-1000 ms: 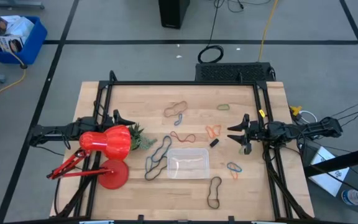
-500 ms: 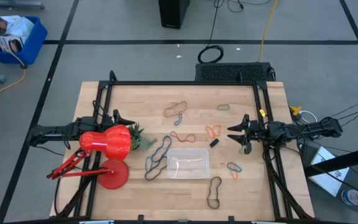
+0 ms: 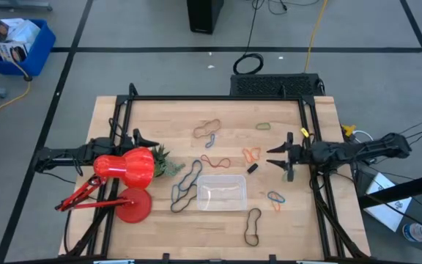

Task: Pick and place rubber bands into bin
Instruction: Put the bottom right black rubber band into the bin

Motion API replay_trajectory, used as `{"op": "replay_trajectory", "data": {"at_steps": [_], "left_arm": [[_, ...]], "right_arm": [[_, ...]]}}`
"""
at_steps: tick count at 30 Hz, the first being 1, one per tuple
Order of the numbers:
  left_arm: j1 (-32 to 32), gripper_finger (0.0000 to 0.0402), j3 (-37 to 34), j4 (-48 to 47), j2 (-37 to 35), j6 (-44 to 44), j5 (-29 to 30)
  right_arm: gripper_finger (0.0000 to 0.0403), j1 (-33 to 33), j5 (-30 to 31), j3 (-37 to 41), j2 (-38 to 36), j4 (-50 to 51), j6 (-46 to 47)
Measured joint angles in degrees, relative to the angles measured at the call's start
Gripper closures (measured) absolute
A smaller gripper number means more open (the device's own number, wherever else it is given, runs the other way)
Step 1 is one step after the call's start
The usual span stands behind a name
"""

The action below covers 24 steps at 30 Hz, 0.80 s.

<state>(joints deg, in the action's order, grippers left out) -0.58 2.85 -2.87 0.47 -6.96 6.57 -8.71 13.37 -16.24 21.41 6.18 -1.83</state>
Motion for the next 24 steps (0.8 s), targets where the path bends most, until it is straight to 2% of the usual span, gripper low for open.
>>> {"op": "replay_trajectory", "data": {"at_steps": [5,9,12,16,24], "left_arm": [[0.0,0.0188,0.0,0.0,0.0,0.0,1.7],[0.0,0.0188,0.0,0.0,0.0,0.0,1.8],[0.0,0.0188,0.0,-0.3,0.0,0.0,2.0],[0.0,0.0188,0.0,-0.5,0.0,0.0,2.0],[0.0,0.0188,0.0,-1.5,0.0,0.9,1.5]], "right_arm": [[0.0248,-0.2,-4.1,-15.4,14.7,14.3,-3.9],[0.0248,-3.8,-4.5,-25.5,28.9,25.2,-2.9],[0.0248,-7.4,-5.0,-30.6,39.2,27.3,-1.7],[0.0248,-11.7,-9.2,-37.1,50.4,26.5,4.1],[0.0248,-20.6,-9.0,-44.3,66.7,25.6,14.3]]}}
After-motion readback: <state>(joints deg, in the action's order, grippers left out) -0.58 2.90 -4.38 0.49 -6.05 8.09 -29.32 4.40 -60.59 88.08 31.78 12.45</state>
